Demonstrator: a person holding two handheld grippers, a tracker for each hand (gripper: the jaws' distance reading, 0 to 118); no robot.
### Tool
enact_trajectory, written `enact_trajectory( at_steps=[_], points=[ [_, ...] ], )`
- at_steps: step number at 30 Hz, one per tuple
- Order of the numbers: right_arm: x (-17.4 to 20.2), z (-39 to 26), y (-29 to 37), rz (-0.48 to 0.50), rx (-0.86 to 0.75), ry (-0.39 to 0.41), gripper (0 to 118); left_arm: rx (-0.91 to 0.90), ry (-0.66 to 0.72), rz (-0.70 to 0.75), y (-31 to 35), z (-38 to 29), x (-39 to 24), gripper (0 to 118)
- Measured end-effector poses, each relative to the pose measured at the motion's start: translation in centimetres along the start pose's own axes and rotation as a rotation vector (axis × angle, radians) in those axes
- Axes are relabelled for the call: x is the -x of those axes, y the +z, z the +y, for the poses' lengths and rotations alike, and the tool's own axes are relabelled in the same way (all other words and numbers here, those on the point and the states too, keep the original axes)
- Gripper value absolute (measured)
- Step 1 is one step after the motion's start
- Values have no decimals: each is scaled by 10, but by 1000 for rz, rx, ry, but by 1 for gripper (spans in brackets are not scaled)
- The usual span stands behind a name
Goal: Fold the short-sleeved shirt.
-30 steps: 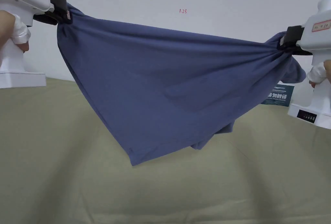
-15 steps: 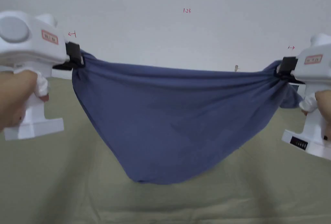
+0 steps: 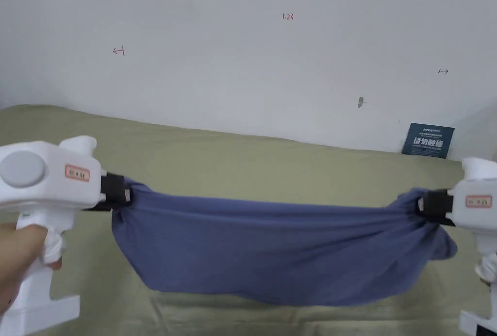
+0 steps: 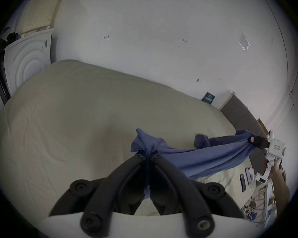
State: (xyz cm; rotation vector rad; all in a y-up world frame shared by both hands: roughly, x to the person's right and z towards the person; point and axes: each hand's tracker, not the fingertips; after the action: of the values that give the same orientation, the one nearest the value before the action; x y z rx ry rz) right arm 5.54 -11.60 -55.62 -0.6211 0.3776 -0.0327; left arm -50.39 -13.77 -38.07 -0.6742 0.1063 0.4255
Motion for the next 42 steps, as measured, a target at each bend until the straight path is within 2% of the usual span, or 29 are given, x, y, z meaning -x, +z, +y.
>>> enact_trajectory(
  at_steps=[4, 6, 9, 13, 15, 21, 22, 23, 24, 25, 27, 28, 31, 35, 36, 37, 38, 39, 40, 41, 42],
  points=[
    [-10, -42, 9, -5, 71, 2, 10, 47, -16, -5, 5, -43, 4, 2],
    [-14, -63, 10, -10, 129, 7, 10, 77, 18, -11, 3, -65, 12, 2],
    [-17, -95, 12, -20, 216, -29, 10, 162, 110, 8, -3, -99, 25, 2],
    [-18, -135, 21, -19, 286, -34, 10, 237, 140, 13, -1, -145, 33, 2],
    [-23, -151, 23, -21, 326, -61, 10, 271, 160, 14, 1, -164, 36, 2],
    [-25, -161, 26, -22, 321, -90, 11, 284, 248, 2, 15, -195, 36, 5],
    [-24, -159, 26, -18, 312, -101, 20, 263, 267, -7, 15, -196, 37, 23],
    [-25, -158, 26, 5, 303, -116, 44, 237, 280, -7, 17, -196, 36, 60],
    [-24, -155, 29, 6, 285, -110, 76, 210, 276, 3, 22, -195, 33, 95],
    [-22, -151, 33, 27, 254, -115, 87, 191, 283, -4, 26, -192, 29, 114],
    [-23, -142, 42, 98, 177, -124, 87, 124, 290, -99, 41, -182, 22, 114],
    [-18, -136, 49, 92, 154, -106, 87, 95, 280, -94, 49, -175, 12, 114],
    [11, -123, 67, -3, 79, 20, 87, 9, 136, -23, 65, -152, -28, 114],
    [58, -136, 86, -66, 30, 101, 86, -34, -117, 120, 62, -154, -90, 113],
    [69, -142, 91, -80, 24, 120, 85, -51, -161, 133, 64, -161, -105, 108],
    [81, -154, 96, -107, 31, 139, 85, -73, -196, 151, 66, -172, -122, 88],
    [92, -166, 101, -119, 32, 149, 81, -93, -232, 170, 63, -184, -131, 61],
    [101, -180, 103, -128, 23, 155, 59, -84, -256, 181, 62, -196, -141, 20],
    [108, -195, 106, -132, 7, 154, 1, -50, -286, 179, 60, -210, -152, 0],
    [113, -208, 110, -142, -10, 111, 1, -34, -288, 170, 64, -220, -159, 0],
    [116, -219, 112, -116, 33, 102, 1, -5, -289, 143, 70, -237, -168, 0]
  ],
)
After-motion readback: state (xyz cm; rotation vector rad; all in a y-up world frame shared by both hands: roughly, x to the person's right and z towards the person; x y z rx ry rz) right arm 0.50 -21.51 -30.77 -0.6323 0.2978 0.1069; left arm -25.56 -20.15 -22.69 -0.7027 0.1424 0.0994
